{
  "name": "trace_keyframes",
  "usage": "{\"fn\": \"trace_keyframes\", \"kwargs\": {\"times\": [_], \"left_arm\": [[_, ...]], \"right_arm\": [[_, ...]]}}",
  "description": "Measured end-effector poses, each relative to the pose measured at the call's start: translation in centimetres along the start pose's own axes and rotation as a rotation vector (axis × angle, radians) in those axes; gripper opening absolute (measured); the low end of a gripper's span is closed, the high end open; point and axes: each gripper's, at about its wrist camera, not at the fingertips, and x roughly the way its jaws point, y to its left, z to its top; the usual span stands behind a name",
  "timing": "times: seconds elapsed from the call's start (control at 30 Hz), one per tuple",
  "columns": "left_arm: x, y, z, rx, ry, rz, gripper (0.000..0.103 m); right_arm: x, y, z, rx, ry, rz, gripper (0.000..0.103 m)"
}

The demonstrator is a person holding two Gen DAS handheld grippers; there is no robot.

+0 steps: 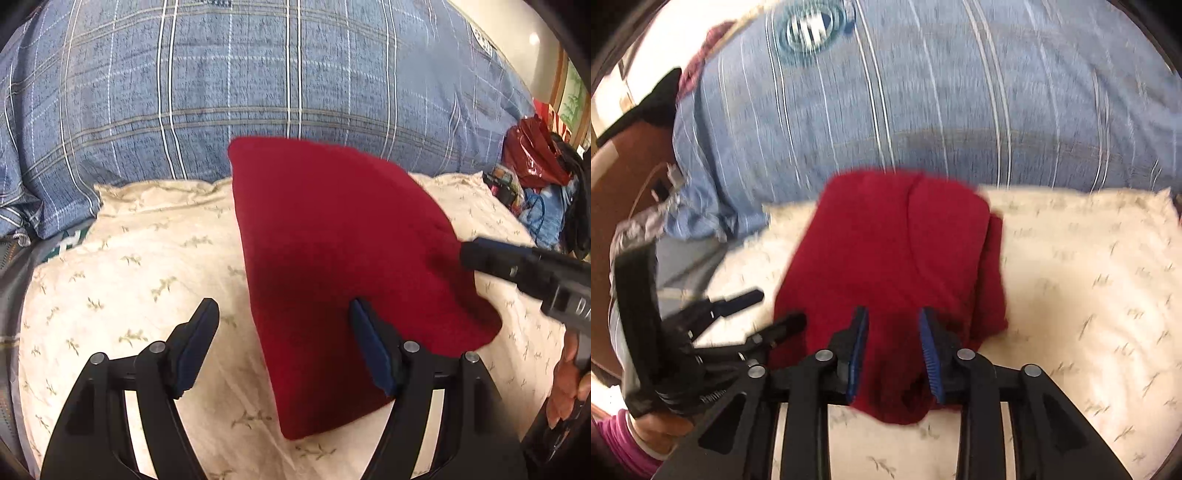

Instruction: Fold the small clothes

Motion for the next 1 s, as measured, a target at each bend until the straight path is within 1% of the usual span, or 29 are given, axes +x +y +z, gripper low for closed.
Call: {"fn": "trace_keyframes", "kwargs": {"times": [0.03, 0.1, 0.13, 0.17, 0.2, 0.27, 0.33, 0.4, 0.43, 0.5, 0.57, 0.6, 0.63, 0.7, 0.73, 0.77, 0.8, 0.83, 0.87, 0.9, 0.93, 0.97, 1.0], "left_arm": [[0.0, 0.0, 0.3, -0.004, -0.003, 0.000, 0.074], [0.3, 0.1, 1.1, -0.014, -0.010, 0.005, 0.074], [0.6, 0.1, 1.4, -0.016, -0.014, 0.007, 0.075], [0.8, 0.1, 1.6, -0.018, -0.016, 0.010, 0.075], [1.2, 0.1, 1.8, -0.023, -0.011, 0.012, 0.076], [2.2, 0.2, 2.0, -0.039, 0.006, -0.004, 0.077], [3.0, 0.2, 2.1, -0.054, 0.015, -0.014, 0.083], [3.5, 0.1, 2.1, -0.055, 0.023, -0.029, 0.084], [3.7, 0.1, 2.2, -0.055, 0.031, -0.048, 0.084], [3.7, 0.4, 2.3, -0.055, 0.039, -0.086, 0.084], [3.9, 1.0, 2.5, -0.066, 0.052, -0.136, 0.085], [4.2, 1.3, 2.6, -0.075, 0.059, -0.152, 0.086], [4.4, 1.6, 2.6, -0.085, 0.066, -0.166, 0.088], [5.1, 1.8, 2.7, -0.104, 0.082, -0.195, 0.089], [5.3, 1.7, 2.7, -0.108, 0.089, -0.209, 0.089], [5.6, 1.6, 2.7, -0.110, 0.097, -0.224, 0.089], [6.0, 1.4, 2.7, -0.112, 0.106, -0.243, 0.090], [6.3, 1.3, 2.7, -0.117, 0.114, -0.258, 0.090], [6.8, 1.2, 2.7, -0.130, 0.130, -0.278, 0.090], [7.1, 1.2, 2.7, -0.143, 0.137, -0.292, 0.090], [7.2, 1.2, 2.7, -0.154, 0.134, -0.306, 0.090], [7.2, 1.2, 2.8, -0.151, 0.132, -0.305, 0.090], [7.1, 1.0, 2.8, -0.146, 0.130, -0.304, 0.087]], "right_arm": [[0.0, 0.1, 0.7, -0.009, -0.015, -0.013, 0.041], [1.0, 0.2, 2.0, -0.018, -0.017, -0.047, 0.041], [1.8, 0.1, 2.4, -0.017, -0.011, -0.052, 0.039], [3.0, -0.2, 2.7, -0.016, 0.006, -0.063, 0.038], [4.5, -0.7, 2.9, -0.012, 0.033, -0.091, 0.035], [7.1, -1.8, 2.8, -0.005, 0.073, -0.130, 0.035], [7.9, -2.1, 2.7, -0.024, 0.036, -0.136, 0.035], [7.8, -1.9, 2.7, -0.045, 0.038, -0.138, 0.036], [7.5, -1.9, 2.8, -0.044, 0.038, -0.130, 0.038], [6.3, -2.8, 3.0, -0.004, 0.019, -0.080, 0.039], [5.3, -4.1, 2.9, 0.041, -0.009, -0.049, 0.054], [5.1, -4.6, 2.8, 0.052, -0.018, -0.040, 0.076], [5.1, -5.1, 2.6, 0.060, -0.022, -0.041, 0.087], [5.9, -6.4, 2.4, 0.072, -0.003, -0.036, 0.086], [6.8, -7.2, 2.2, 0.091, 0.034, -0.022, 0.087], [7.4, -7.5, 2.1, 0.113, 0.049, 0.015, 0.087], [8.0, -8.3, 2.0, 0.159, 0.053, 0.088, 0.087], [8.8, -8.8, 1.8, 0.197, 0.059, 0.140, 0.087], [9.3, -9.1, 1.7, 0.213, 0.062, 0.164, 0.087], [9.6, -9.1, 1.7, 0.217, 0.050, 0.177, 0.084], [9.8, -9.1, 1.8, 0.216, 0.037, 0.181, 0.077], [9.9, -8.7, 1.7, 0.220, 0.042, 0.195, 0.069], [9.8, -8.5, 1.8, 0.224, 0.049, 0.213, 0.058]]}}
